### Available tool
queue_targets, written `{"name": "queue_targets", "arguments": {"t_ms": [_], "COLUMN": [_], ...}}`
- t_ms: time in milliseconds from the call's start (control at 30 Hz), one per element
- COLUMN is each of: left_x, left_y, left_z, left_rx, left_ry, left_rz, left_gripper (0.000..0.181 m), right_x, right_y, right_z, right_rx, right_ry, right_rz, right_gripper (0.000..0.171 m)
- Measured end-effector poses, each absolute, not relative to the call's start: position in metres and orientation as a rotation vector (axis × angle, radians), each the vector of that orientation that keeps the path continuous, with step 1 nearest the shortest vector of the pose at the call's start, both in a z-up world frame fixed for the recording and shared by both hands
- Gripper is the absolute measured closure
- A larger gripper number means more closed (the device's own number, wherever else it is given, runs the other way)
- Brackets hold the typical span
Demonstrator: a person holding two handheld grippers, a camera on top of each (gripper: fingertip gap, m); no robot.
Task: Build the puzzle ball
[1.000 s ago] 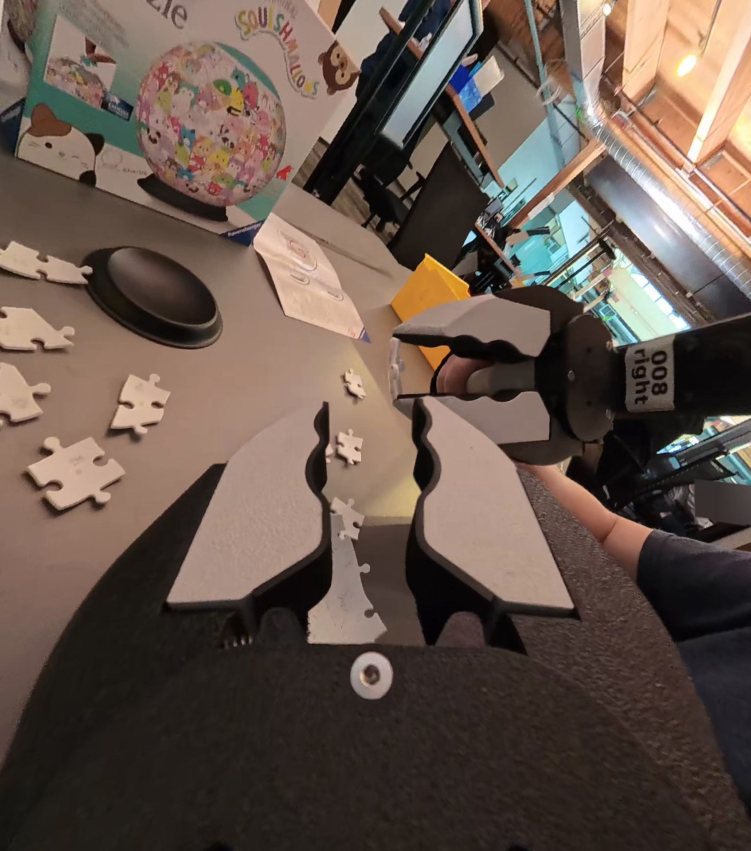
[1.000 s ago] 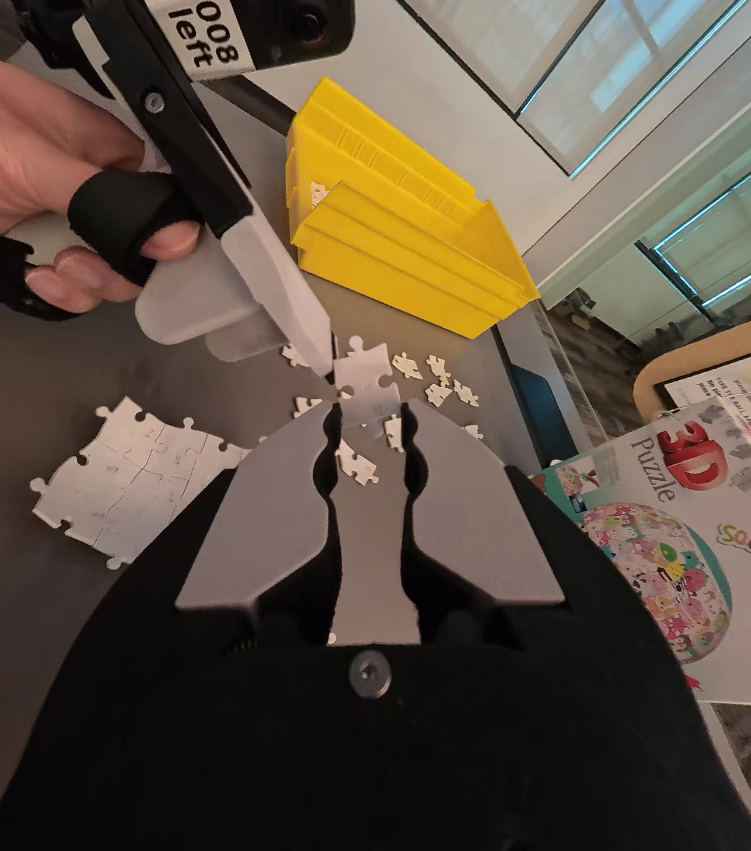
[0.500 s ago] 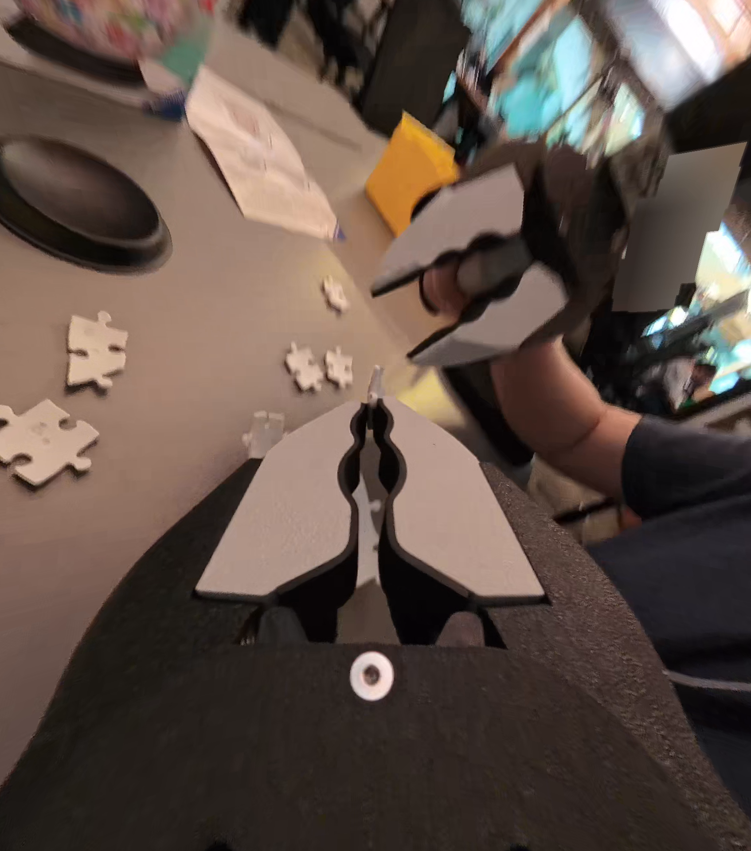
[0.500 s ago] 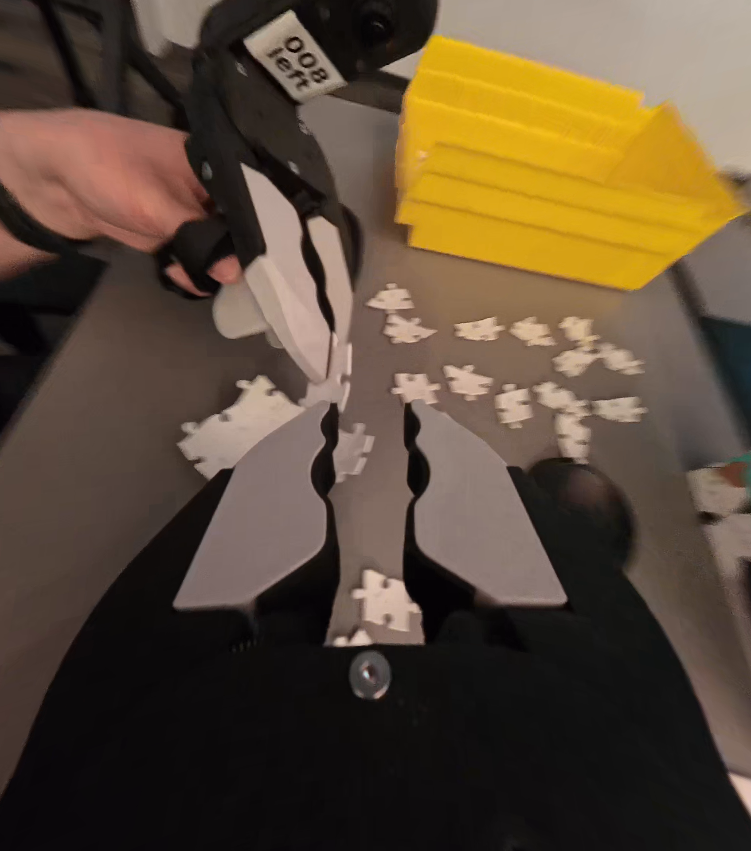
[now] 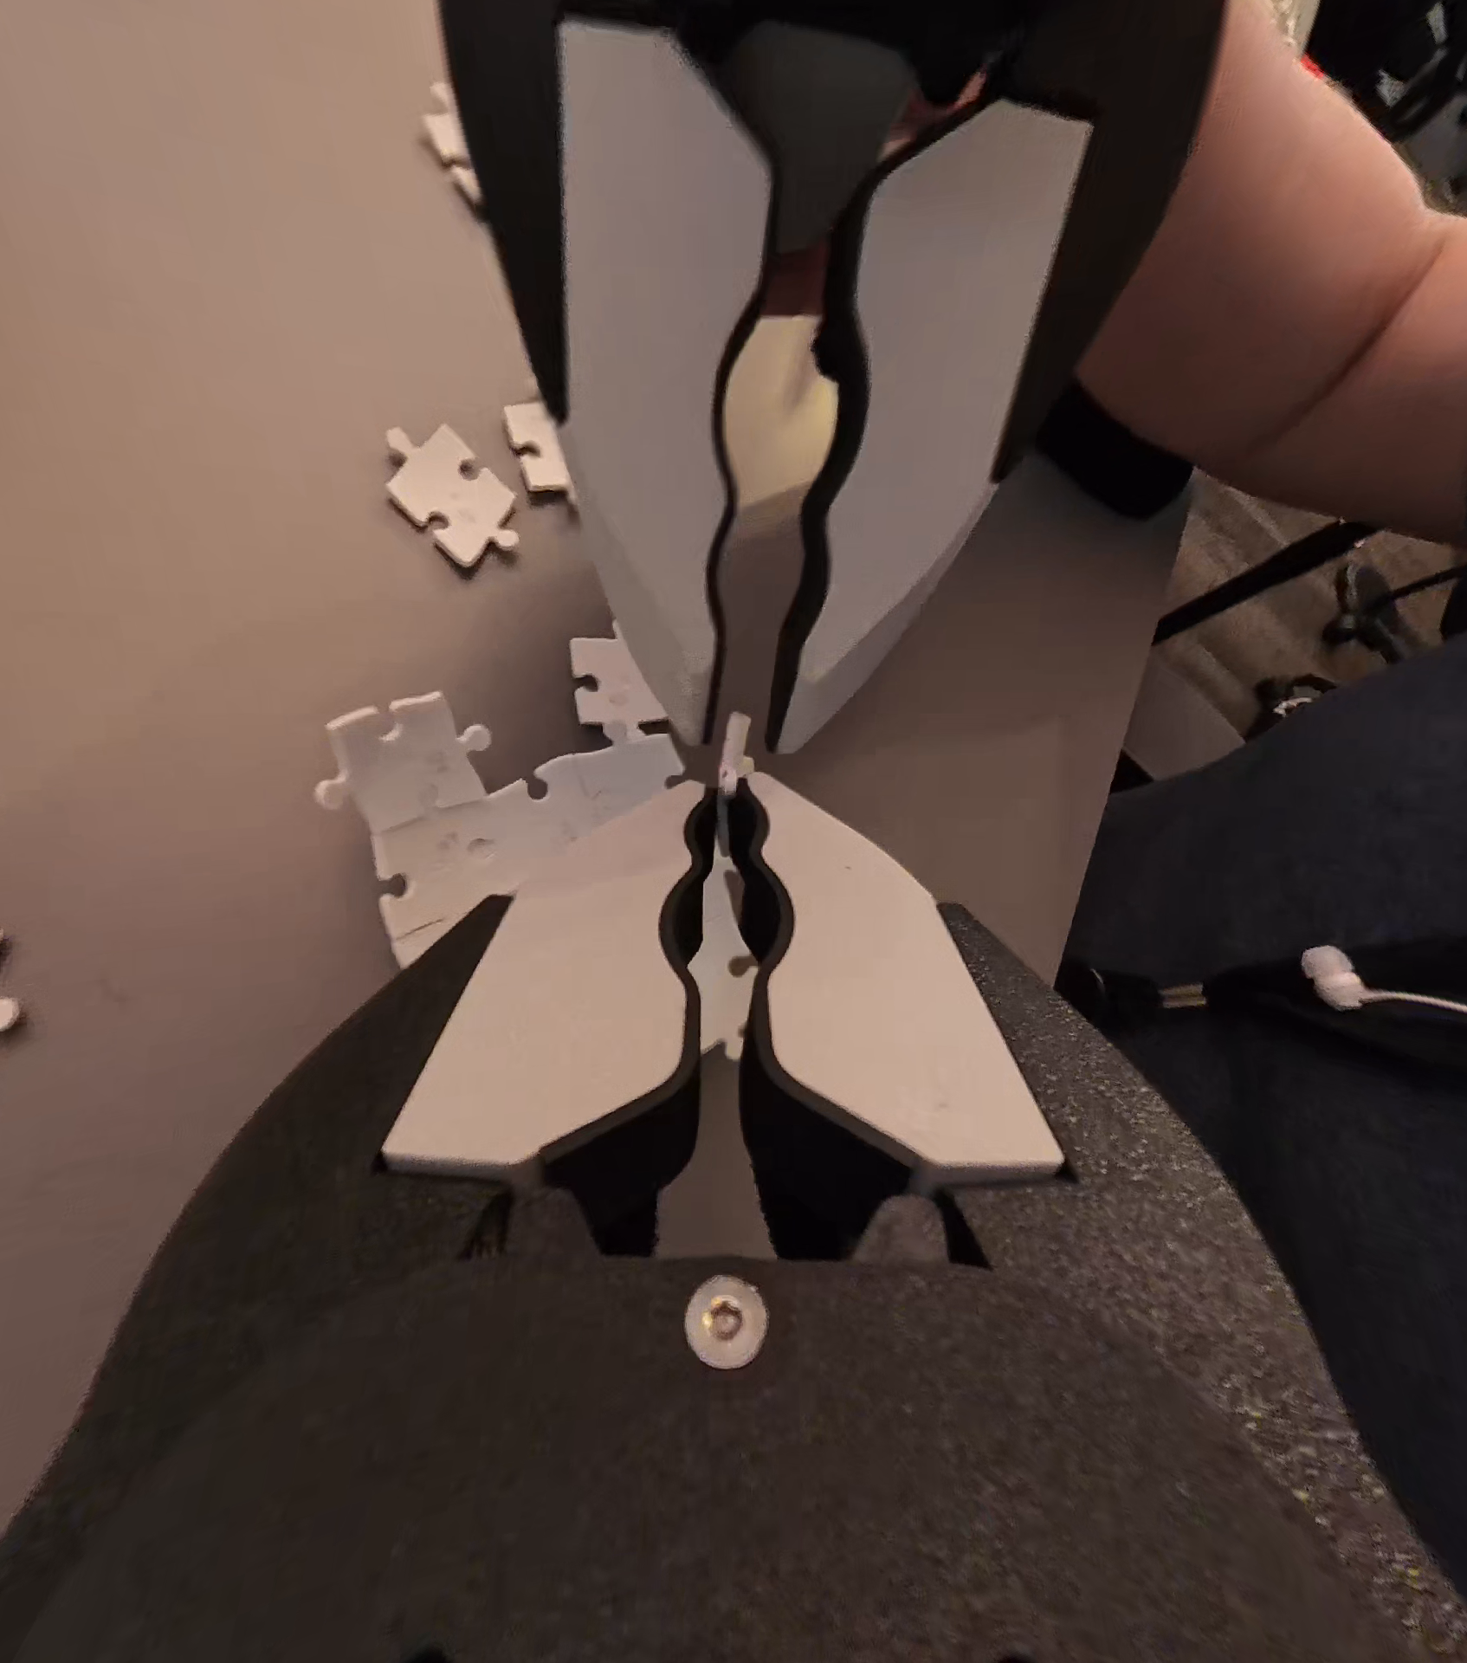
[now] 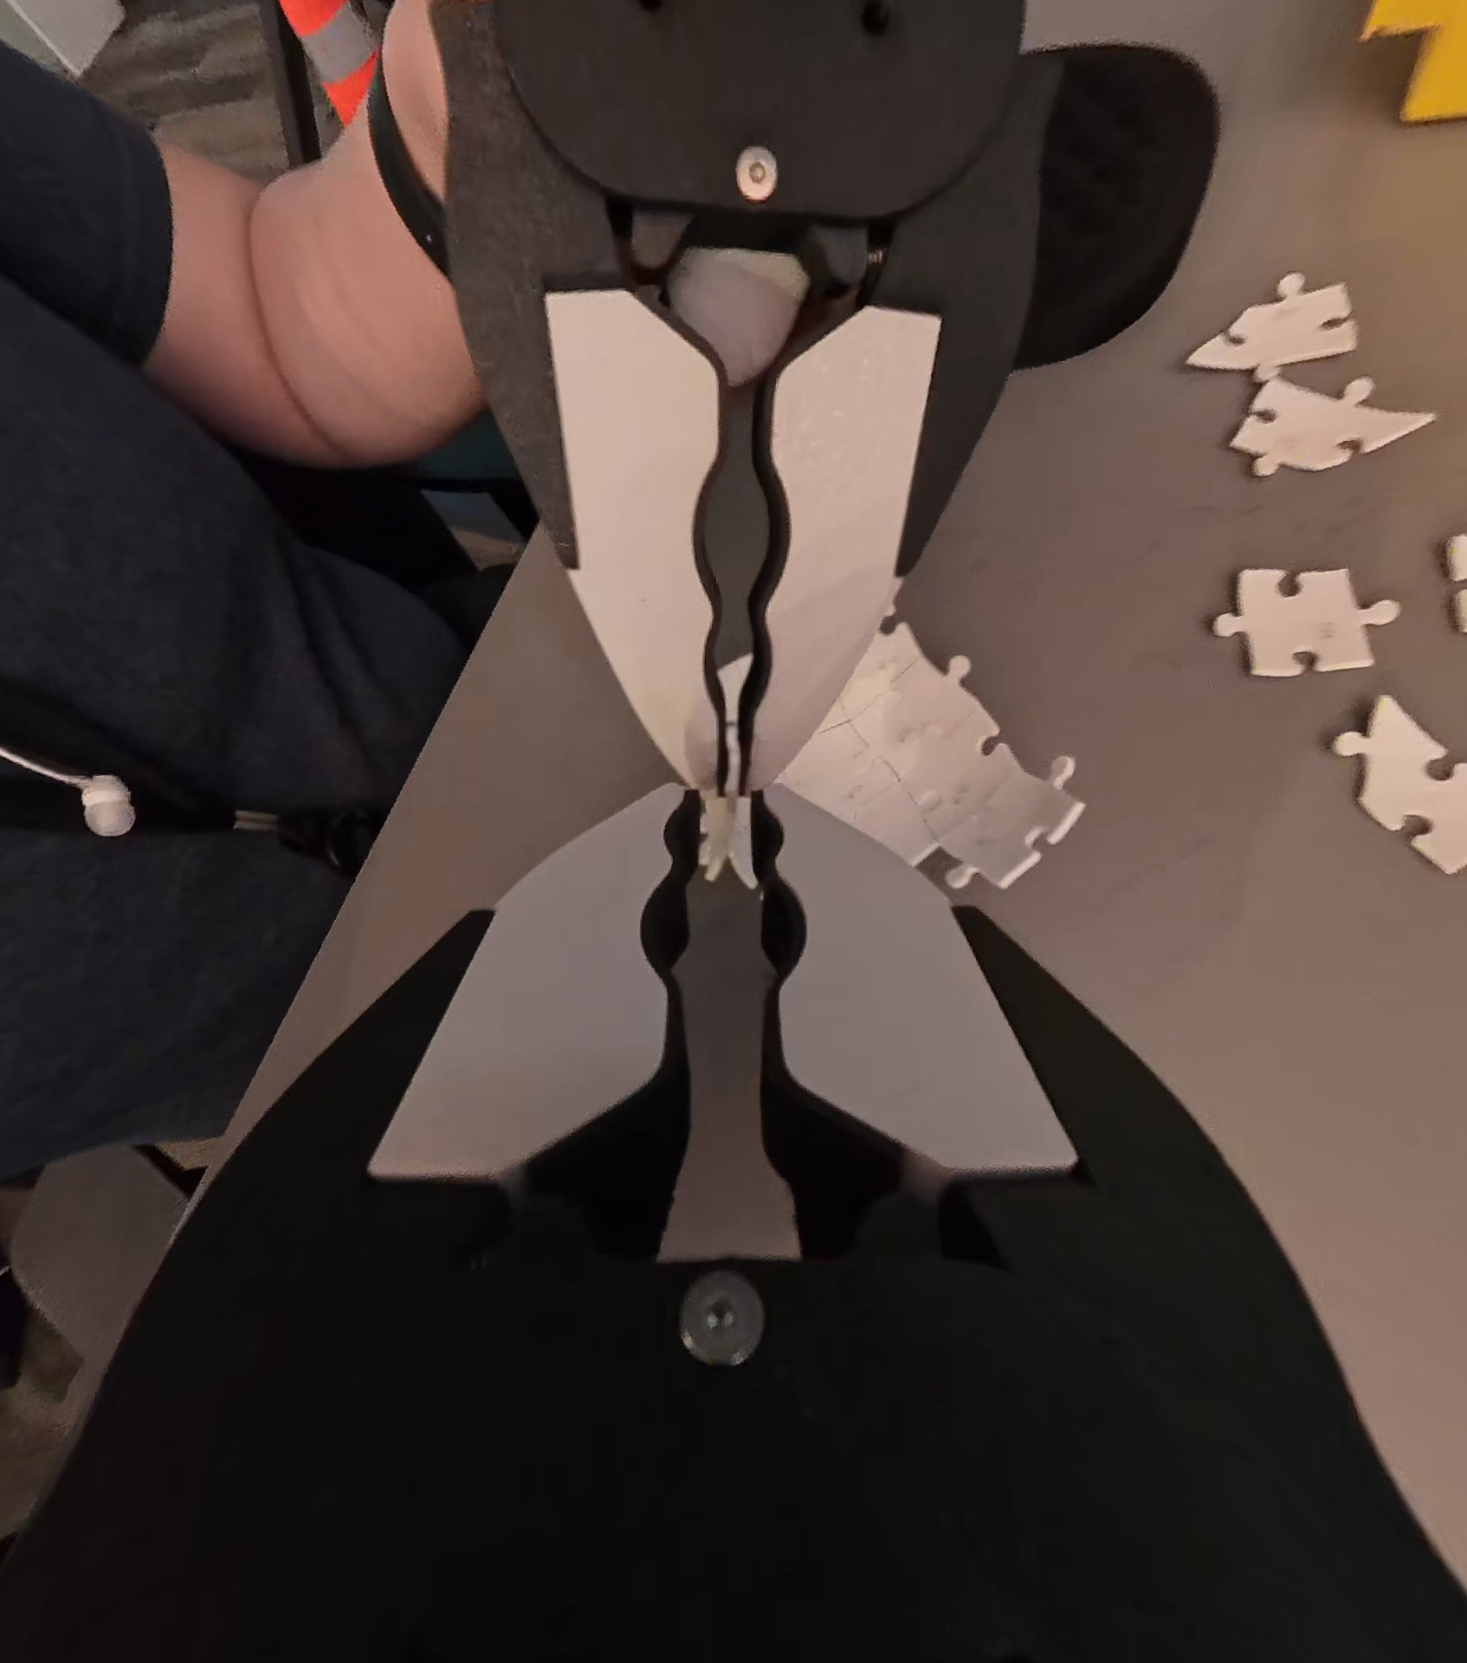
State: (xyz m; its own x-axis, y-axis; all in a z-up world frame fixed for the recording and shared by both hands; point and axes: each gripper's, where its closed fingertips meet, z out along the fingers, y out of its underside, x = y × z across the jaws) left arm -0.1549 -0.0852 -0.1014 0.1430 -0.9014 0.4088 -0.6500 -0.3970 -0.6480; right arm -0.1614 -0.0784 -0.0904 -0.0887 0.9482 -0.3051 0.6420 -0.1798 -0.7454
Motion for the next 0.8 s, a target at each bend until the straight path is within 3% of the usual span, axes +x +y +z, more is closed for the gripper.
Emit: {"name": "queue_targets", "arguments": {"t_ms": [167,233,567,800], "left_x": [-0.152,-0.156,-0.193,-0.194], "left_y": [-0.085,-0.080,-0.061,-0.078], "left_z": [-0.099,-0.099,-0.115,-0.123], "left_rx": [-2.080,-2.106,-2.213,-2.235], "left_ry": [1.511,1.455,1.217,1.203], "left_rz": [-1.108,-1.120,-1.081,-1.164], "left_gripper": [0.177,0.159,0.159,0.159], "right_x": [-0.161,-0.161,-0.127,-0.131], "right_y": [-0.077,-0.070,-0.012,-0.020], "right_z": [-0.092,-0.083,-0.074,-0.092], "right_rx": [-1.837,-1.834,-2.006,-2.105], "right_ry": [-1.713,-1.626,-0.962,-0.860], "right_rz": [1.178,1.233,1.374,1.366], "right_gripper": [0.168,0.168,0.168,0.168]}}
